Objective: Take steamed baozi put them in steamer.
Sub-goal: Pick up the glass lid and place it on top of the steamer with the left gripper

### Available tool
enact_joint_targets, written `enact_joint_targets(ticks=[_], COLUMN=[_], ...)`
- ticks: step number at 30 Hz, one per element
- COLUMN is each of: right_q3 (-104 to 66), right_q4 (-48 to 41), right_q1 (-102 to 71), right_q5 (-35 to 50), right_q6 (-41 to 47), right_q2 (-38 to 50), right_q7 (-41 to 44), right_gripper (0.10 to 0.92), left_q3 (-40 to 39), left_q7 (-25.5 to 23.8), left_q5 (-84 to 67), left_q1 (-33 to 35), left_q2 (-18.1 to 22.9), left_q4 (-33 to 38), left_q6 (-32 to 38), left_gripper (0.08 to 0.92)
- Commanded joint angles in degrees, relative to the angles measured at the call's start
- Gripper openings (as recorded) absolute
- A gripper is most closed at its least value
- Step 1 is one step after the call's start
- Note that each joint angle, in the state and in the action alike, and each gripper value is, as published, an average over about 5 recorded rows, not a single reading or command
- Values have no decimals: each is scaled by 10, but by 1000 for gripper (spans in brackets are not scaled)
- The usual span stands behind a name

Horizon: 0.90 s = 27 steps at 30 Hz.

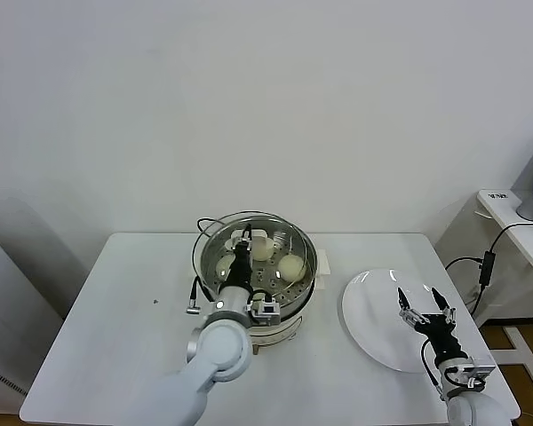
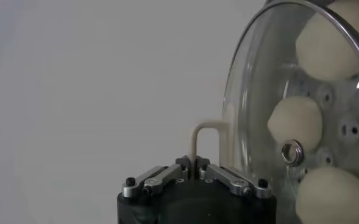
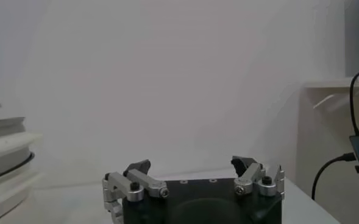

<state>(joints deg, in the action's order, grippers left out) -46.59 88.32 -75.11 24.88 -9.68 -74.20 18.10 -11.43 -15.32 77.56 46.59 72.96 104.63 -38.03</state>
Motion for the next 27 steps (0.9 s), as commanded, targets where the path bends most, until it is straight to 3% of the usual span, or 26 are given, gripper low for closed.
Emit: enact_joint_targets(ticks=[1,27], right_q3=[1,-3], right_q4=[-1,-7], right_q1=[0,-1], right_q5=[-2,-4], right_q6=[0,-4], right_q2=[-1,-5], right_q7=[0,3], right_gripper=[823,823], left_q3=[-9,-5], left_q7=[0,19], left_q5=[12,-13], left_q1=[-1,8], left_q2=[22,34], left_q4=[-19,-35], left_q6=[-4,-7], left_gripper=[114,114])
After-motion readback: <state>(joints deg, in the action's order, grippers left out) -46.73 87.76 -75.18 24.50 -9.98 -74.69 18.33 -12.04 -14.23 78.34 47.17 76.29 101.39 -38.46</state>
